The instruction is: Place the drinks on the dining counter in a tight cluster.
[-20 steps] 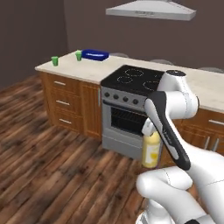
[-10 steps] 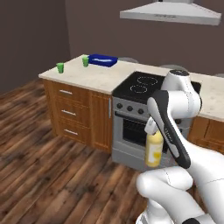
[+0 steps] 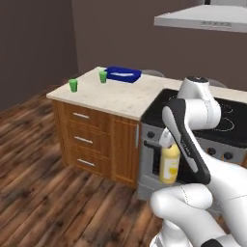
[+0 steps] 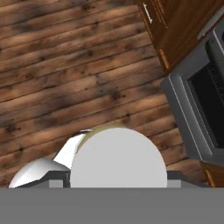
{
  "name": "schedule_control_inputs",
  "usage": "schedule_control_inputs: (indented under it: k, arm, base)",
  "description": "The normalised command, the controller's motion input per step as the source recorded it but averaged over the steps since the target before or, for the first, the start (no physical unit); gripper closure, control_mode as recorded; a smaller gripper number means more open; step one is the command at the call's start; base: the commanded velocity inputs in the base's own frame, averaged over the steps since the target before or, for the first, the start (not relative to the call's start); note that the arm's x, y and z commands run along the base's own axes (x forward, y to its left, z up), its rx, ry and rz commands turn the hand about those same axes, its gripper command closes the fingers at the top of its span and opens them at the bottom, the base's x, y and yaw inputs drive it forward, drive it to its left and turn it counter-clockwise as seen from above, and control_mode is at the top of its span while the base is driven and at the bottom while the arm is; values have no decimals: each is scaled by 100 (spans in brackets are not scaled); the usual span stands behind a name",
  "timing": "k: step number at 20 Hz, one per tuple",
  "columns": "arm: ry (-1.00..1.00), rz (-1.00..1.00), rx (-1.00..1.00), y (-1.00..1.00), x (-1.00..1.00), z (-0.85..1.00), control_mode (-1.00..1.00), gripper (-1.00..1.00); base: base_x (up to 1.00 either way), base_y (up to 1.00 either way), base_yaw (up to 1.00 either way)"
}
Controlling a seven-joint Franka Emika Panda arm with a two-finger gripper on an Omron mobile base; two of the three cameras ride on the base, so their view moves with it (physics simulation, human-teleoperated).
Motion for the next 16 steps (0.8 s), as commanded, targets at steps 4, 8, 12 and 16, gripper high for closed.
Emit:
schedule_control_inputs:
  k: [4, 8, 12, 16]
  arm:
    - [0, 0, 0, 0, 0, 0, 100, 100]
    - [0, 0, 0, 0, 0, 0, 100, 100]
    - [0, 0, 0, 0, 0, 0, 100, 100]
    - [0, 0, 0, 0, 0, 0, 100, 100]
  base:
    - [87, 37, -16]
    - [75, 44, -26]
    - [70, 45, -31]
    - [70, 43, -31]
